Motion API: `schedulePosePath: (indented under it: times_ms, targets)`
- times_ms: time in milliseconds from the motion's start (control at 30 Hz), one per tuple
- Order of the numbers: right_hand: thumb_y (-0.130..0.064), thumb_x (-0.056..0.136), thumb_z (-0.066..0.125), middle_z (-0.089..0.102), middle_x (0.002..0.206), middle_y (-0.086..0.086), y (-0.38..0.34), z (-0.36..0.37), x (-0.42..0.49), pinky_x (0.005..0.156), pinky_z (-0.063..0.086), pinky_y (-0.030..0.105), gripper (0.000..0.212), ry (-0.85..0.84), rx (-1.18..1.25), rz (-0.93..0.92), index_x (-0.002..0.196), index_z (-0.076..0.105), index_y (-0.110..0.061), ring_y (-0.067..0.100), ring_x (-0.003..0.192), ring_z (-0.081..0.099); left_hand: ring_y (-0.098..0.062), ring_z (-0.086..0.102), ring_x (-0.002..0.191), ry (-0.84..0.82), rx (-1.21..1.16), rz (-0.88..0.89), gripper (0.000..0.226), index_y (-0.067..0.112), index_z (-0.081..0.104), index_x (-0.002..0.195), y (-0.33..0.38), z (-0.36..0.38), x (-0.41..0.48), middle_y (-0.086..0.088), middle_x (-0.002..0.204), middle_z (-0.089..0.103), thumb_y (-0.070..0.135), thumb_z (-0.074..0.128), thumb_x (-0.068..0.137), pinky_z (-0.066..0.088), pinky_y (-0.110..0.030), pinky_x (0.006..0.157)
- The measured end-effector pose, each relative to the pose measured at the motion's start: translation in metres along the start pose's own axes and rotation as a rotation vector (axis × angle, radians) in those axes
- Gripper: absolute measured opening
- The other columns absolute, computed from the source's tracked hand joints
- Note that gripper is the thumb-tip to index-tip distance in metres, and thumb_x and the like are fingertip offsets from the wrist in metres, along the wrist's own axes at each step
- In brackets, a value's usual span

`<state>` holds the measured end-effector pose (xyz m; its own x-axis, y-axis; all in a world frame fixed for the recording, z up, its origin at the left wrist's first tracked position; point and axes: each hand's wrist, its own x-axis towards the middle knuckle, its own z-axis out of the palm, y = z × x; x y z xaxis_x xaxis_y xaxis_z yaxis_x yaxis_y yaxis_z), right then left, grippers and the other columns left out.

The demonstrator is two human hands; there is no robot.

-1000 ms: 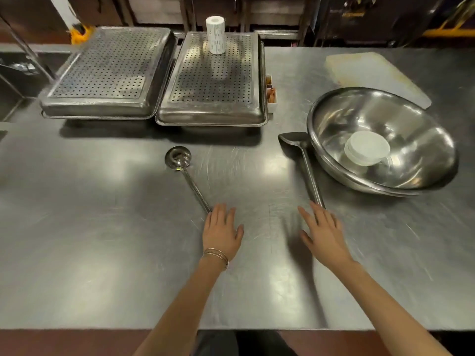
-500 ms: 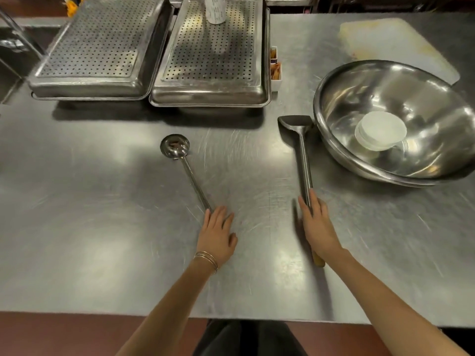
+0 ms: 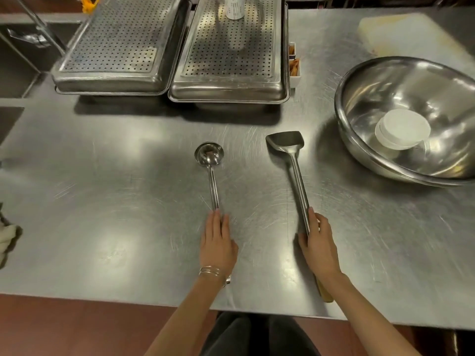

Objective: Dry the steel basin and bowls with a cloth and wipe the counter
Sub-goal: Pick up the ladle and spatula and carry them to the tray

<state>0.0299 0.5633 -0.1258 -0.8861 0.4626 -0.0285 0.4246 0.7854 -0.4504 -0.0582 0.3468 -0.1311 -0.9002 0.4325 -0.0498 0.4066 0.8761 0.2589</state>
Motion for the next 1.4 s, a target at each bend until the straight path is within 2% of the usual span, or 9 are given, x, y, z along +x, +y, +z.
schedulePosePath:
  times_ms: [133,367,500,633,800,933,1033,1167,1400]
  targets:
    - [-0.018,0.095,0.049,0.051,0.118,0.02,-0.003,0.004,0.019,0.067,0.049,0.04,0.05,-0.029,0.038,0.208,0.14,0.032,-0.003,0.034,0.09,0.057,-0.039,0.06,0.095,-0.065,-0.103,-0.21,0.074,-0.009,0.051,0.123,0.015,-0.001,0.02,-0.026,0.116,0.058,0.001,0.079,0.055,0.056,-0.039,0.07]
    - [-0.025,0.099,0.039,0.058,0.1,0.015,-0.004,0.003,0.023,0.067,0.048,0.04,0.032,-0.043,0.093,0.263,0.125,0.04,-0.008,0.032,0.075,0.058,-0.032,0.056,0.083,0.007,-0.256,-0.298,0.07,-0.008,0.037,0.134,0.006,0.009,0.029,-0.028,0.11,0.053,-0.016,0.065,0.07,0.053,-0.03,0.062]
    - [-0.026,0.098,0.04,0.061,0.094,0.012,-0.012,0.003,0.021,0.067,0.05,0.041,0.029,-0.031,0.158,0.279,0.122,0.041,-0.01,0.028,0.073,0.057,-0.019,0.041,0.085,-0.107,-0.247,-0.369,0.064,0.011,0.006,0.148,-0.001,0.007,0.026,-0.02,0.126,0.042,0.001,0.038,0.094,0.047,-0.029,0.076]
    - [-0.029,0.097,0.044,0.063,0.091,0.008,-0.021,-0.004,0.02,0.066,0.047,0.035,0.031,-0.026,0.201,0.354,0.12,0.046,-0.008,0.025,0.075,0.058,-0.037,0.057,0.089,0.008,-0.486,-0.373,0.054,0.004,0.031,0.141,-0.002,-0.002,0.024,-0.023,0.118,0.049,0.0,0.048,0.089,0.05,-0.043,0.077]
    - [-0.03,0.096,0.047,0.054,0.07,-0.006,-0.027,-0.016,0.003,0.055,0.038,0.026,0.029,-0.028,0.263,0.38,0.117,0.049,-0.01,0.01,0.057,0.051,-0.029,0.059,0.094,0.004,-0.636,-0.328,0.041,0.005,0.051,0.127,-0.017,-0.012,0.023,-0.013,0.108,0.06,0.005,0.056,0.087,0.046,-0.029,0.081]
    - [-0.031,0.095,0.049,0.052,0.061,-0.006,-0.031,-0.032,-0.021,0.048,0.034,0.025,0.023,0.025,0.285,0.414,0.109,0.051,-0.013,0.011,0.051,0.05,-0.026,0.062,0.089,-0.027,-0.686,-0.228,0.041,0.005,0.052,0.124,-0.017,-0.03,0.015,-0.01,0.101,0.065,0.006,0.062,0.085,0.05,-0.034,0.081]
    - [-0.031,0.094,0.051,0.05,0.055,-0.004,-0.036,-0.047,-0.041,0.044,0.031,0.025,0.017,0.084,0.304,0.435,0.102,0.049,-0.015,0.012,0.046,0.046,-0.018,0.058,0.078,-0.034,-0.706,-0.183,0.03,0.005,0.055,0.113,-0.006,-0.054,0.014,-0.002,0.094,0.061,0.007,0.063,0.085,0.043,-0.023,0.07]
    - [-0.032,0.092,0.053,0.048,0.052,-0.002,-0.04,-0.062,-0.07,0.047,0.033,0.029,0.016,0.189,0.309,0.494,0.098,0.048,-0.018,0.014,0.044,0.042,-0.016,0.052,0.048,-0.185,-0.856,-0.173,0.018,0.012,0.052,0.098,0.014,-0.076,0.013,-0.004,0.075,0.057,0.009,0.064,0.085,0.045,-0.025,0.036]
    - [-0.03,0.091,0.056,0.041,0.048,-0.007,-0.04,-0.088,-0.12,0.045,0.027,0.028,0.014,0.36,0.31,0.592,0.096,0.049,-0.019,0.011,0.042,0.035,-0.005,0.044,0.033,-0.39,-0.838,-0.004,0.013,0.017,0.051,0.091,0.045,-0.082,0.0,-0.008,0.069,0.059,0.01,0.061,0.087,0.039,-0.02,0.03]
